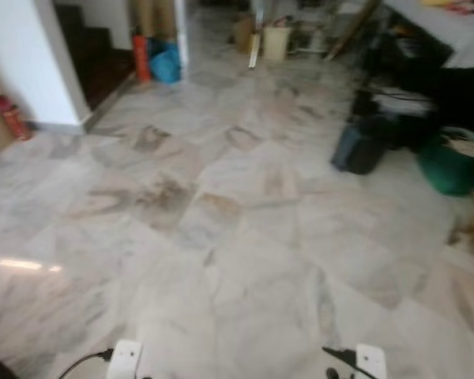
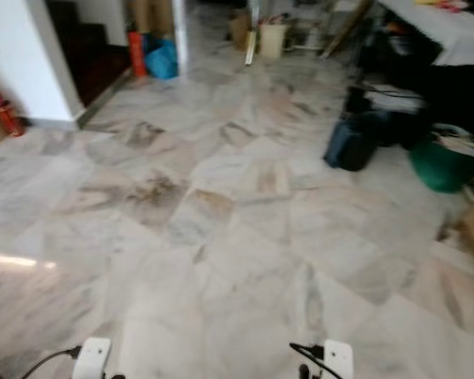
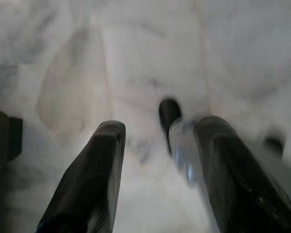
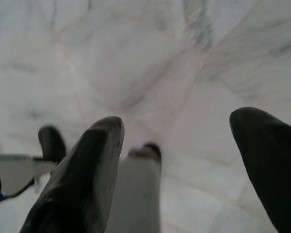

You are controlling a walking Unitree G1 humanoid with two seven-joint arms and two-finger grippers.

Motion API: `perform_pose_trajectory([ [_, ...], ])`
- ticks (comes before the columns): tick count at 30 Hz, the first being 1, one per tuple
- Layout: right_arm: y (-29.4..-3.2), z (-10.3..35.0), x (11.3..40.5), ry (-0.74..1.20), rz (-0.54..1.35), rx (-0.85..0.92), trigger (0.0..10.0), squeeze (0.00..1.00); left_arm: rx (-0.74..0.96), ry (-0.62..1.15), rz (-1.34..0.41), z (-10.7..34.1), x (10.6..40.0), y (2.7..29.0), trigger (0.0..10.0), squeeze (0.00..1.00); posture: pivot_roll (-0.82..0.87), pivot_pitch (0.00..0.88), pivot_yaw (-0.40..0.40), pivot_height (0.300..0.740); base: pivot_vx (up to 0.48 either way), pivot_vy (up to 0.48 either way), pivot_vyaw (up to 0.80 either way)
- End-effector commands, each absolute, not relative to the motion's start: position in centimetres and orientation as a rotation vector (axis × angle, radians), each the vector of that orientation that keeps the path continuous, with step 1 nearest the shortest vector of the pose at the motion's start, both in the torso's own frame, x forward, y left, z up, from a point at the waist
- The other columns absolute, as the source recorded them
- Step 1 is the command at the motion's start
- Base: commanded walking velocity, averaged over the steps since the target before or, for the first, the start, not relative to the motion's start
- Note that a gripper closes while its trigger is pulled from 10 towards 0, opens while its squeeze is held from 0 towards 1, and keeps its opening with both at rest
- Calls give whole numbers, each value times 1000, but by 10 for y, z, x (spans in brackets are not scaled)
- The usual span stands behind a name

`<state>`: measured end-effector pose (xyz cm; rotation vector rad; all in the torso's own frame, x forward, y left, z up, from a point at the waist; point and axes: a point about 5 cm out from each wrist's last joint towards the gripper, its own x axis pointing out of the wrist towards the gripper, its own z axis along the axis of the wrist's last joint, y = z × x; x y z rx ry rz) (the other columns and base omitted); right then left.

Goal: Move the pillow to the sofa from floor

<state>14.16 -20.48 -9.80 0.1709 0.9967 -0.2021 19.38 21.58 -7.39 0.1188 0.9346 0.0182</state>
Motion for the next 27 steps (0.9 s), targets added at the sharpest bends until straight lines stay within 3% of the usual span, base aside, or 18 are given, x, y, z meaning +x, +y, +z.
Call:
perform_pose_trajectory([
  [1, -213, -95, 145, 973, -224, 170, 10000, 0, 111, 990, 12, -82, 180, 213, 10000, 0, 48, 0, -33, 740, -259, 0, 0],
  [8, -220, -96, 136, 976, -232, 172, 10000, 0, 106, 991, 15, -82, 180, 213, 10000, 0, 51, 0, -34, 740, -269, 0, 0],
  [27, -196, -100, 138, 984, -208, 178, 10000, 0, 105, 991, 15, -82, 180, 213, 10000, 0, 52, 0, -31, 740, -281, 0, 0],
])
